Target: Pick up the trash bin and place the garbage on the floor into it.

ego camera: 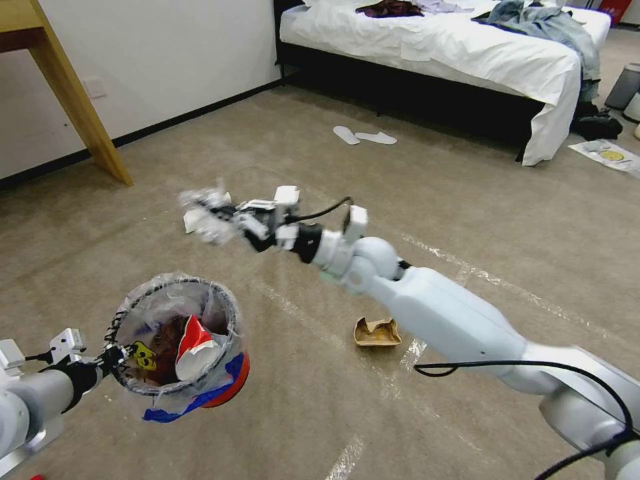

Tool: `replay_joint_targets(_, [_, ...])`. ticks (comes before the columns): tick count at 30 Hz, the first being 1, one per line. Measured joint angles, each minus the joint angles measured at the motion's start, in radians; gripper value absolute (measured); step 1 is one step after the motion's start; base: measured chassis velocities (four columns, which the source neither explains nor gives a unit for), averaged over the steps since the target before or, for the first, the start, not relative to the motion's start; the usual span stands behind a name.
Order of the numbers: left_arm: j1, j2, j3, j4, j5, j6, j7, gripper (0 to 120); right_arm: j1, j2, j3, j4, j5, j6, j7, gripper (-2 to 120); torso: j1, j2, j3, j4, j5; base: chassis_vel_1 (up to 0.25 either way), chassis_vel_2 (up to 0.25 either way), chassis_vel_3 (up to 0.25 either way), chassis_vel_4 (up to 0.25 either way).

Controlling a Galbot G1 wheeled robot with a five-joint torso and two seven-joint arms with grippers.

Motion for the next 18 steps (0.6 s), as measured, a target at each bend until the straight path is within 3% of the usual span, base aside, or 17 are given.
replay_joint_targets(18, [0.005,-0.011,0.004,-0.009,0.008,0.001,-0.002,1,0.006,0.062,-0.110,-0.045,-0.041,-0.002,0.017,0,0.000,0.000,0.000,-0.0002,0.0003,0.000,0.000,0.000,0.000])
